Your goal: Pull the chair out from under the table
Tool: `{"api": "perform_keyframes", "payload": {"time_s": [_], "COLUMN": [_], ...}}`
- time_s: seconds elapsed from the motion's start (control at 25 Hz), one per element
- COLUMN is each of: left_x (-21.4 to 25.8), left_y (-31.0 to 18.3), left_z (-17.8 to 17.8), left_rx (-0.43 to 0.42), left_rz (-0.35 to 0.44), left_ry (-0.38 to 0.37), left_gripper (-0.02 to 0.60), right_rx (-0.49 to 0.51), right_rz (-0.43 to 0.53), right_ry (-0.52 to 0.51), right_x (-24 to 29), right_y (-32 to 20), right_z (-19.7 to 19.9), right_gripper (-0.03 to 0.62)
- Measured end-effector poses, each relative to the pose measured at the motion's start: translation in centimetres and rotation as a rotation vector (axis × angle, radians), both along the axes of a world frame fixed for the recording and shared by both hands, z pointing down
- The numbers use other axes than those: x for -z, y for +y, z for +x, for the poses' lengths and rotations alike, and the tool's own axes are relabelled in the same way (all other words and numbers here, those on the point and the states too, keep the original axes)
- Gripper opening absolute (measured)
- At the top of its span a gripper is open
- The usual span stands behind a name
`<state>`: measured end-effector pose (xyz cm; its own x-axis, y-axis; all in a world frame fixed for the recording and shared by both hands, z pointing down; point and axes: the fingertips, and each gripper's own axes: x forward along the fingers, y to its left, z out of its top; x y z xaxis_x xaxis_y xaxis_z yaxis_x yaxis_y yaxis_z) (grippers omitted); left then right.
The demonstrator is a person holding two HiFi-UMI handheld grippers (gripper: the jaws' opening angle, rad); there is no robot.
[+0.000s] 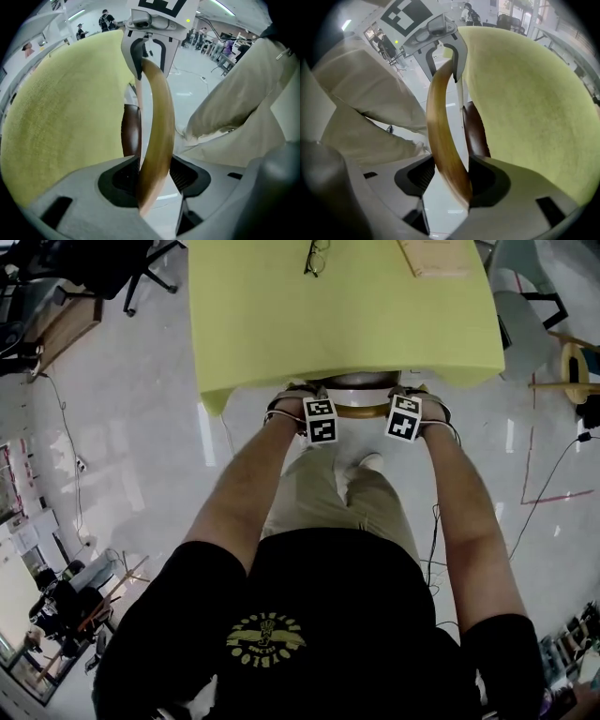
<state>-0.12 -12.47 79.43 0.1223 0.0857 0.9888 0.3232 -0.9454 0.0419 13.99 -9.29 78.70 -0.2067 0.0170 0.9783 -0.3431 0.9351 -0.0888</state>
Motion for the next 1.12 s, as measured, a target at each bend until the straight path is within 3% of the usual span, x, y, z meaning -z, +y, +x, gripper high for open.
{"api": "perform_keyframes", "payload": {"time_s": [0.52, 1.12], "left_x": [0.4, 0.3], "left_y": [5.1, 12.1], "left_z": [0.3, 0.8], "left_rx": [0.005, 0.054], "left_rz": [-0.077, -0.087], "left_ry": [-0.019, -0.08], "left_gripper": [0.186, 0.184], "right_rx": [0.047, 0.142], "right_rz": [-0.055, -0.108], "right_ry": [-0.017, -0.042], "right_x": [0.4, 0.6], "right_y": [4.1, 10.4], "right_z": [0.7, 1.4], "right_gripper": [0.219, 0.21]}}
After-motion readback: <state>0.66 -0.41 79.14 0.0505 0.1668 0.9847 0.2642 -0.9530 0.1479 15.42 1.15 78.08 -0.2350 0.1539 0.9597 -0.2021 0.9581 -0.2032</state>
